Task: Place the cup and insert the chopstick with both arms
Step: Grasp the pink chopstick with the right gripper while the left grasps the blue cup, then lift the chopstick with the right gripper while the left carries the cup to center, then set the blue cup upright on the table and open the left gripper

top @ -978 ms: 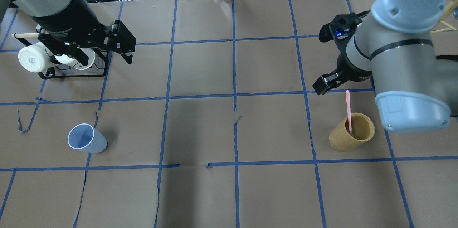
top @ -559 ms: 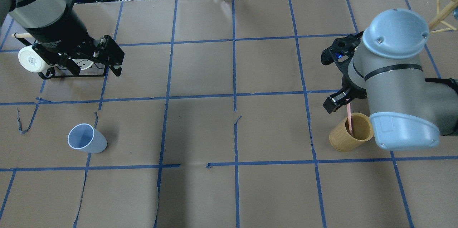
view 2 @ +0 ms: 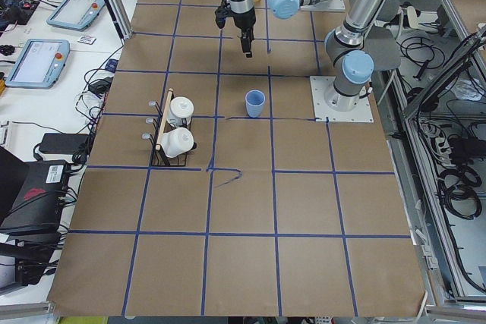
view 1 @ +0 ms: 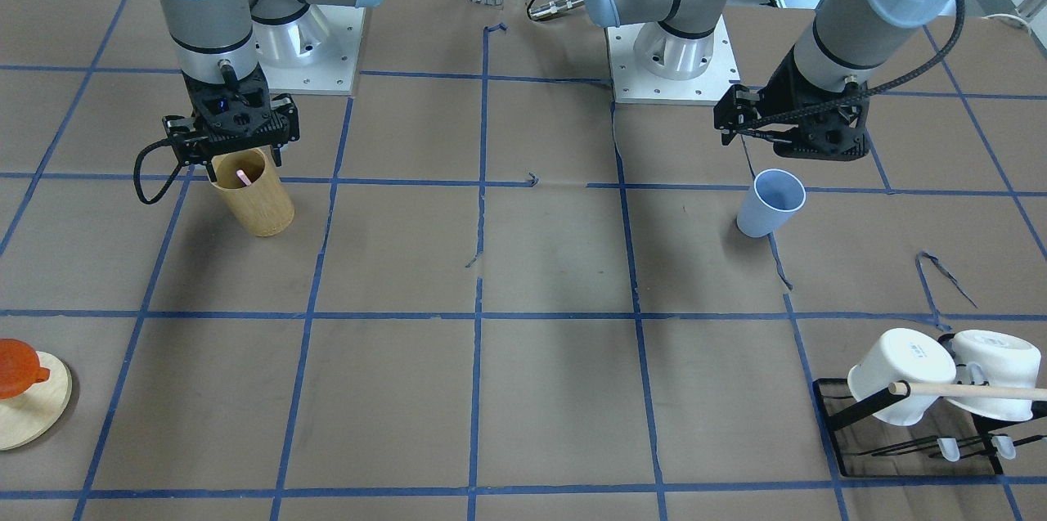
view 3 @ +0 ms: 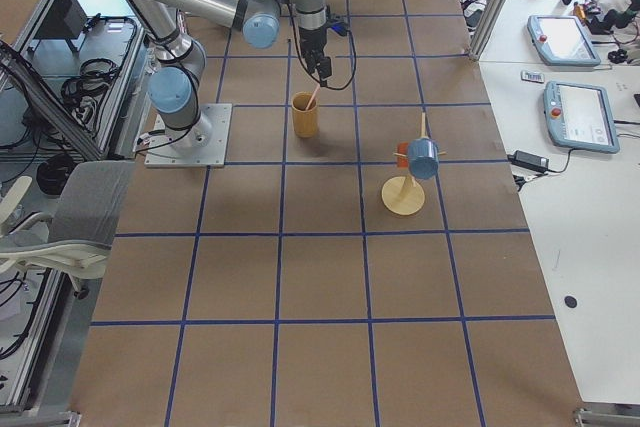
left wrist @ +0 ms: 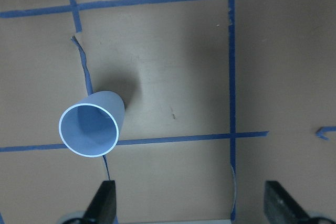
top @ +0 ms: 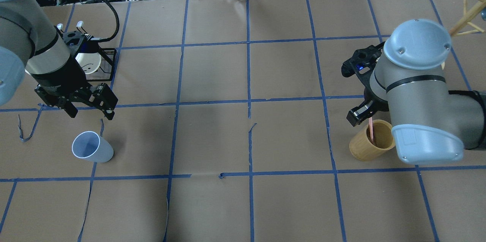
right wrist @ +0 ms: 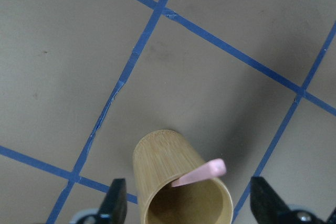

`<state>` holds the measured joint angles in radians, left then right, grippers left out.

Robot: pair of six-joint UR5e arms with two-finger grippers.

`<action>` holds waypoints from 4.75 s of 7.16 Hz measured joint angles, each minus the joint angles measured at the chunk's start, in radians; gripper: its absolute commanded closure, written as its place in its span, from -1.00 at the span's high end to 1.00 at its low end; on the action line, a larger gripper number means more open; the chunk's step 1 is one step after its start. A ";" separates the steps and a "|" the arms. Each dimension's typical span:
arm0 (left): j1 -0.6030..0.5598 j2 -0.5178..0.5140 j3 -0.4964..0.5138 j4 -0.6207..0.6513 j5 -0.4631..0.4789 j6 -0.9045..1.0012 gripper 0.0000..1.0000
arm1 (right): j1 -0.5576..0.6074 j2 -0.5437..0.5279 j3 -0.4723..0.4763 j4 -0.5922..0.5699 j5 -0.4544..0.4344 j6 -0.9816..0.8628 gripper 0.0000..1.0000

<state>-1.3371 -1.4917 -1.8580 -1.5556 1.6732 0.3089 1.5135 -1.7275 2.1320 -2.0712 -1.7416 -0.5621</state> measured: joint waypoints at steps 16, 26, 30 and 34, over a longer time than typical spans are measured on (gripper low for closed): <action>0.112 -0.064 -0.243 0.377 -0.008 0.019 -1.00 | -0.085 -0.005 -0.031 0.004 0.158 -0.108 -0.83; -0.366 -0.317 0.185 0.298 -0.237 -1.008 -1.00 | -0.081 -0.015 -0.306 0.337 0.195 0.097 -1.00; -0.527 -0.531 0.369 0.377 -0.270 -1.309 -1.00 | -0.079 0.015 -0.410 0.377 0.218 0.131 -1.00; -0.602 -0.596 0.387 0.350 -0.267 -1.331 0.43 | -0.077 0.076 -0.478 0.298 0.306 0.176 -1.00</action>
<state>-1.9395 -2.0880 -1.4714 -1.2060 1.4067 -1.0224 1.4370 -1.6511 1.6539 -1.7733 -1.4355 -0.3862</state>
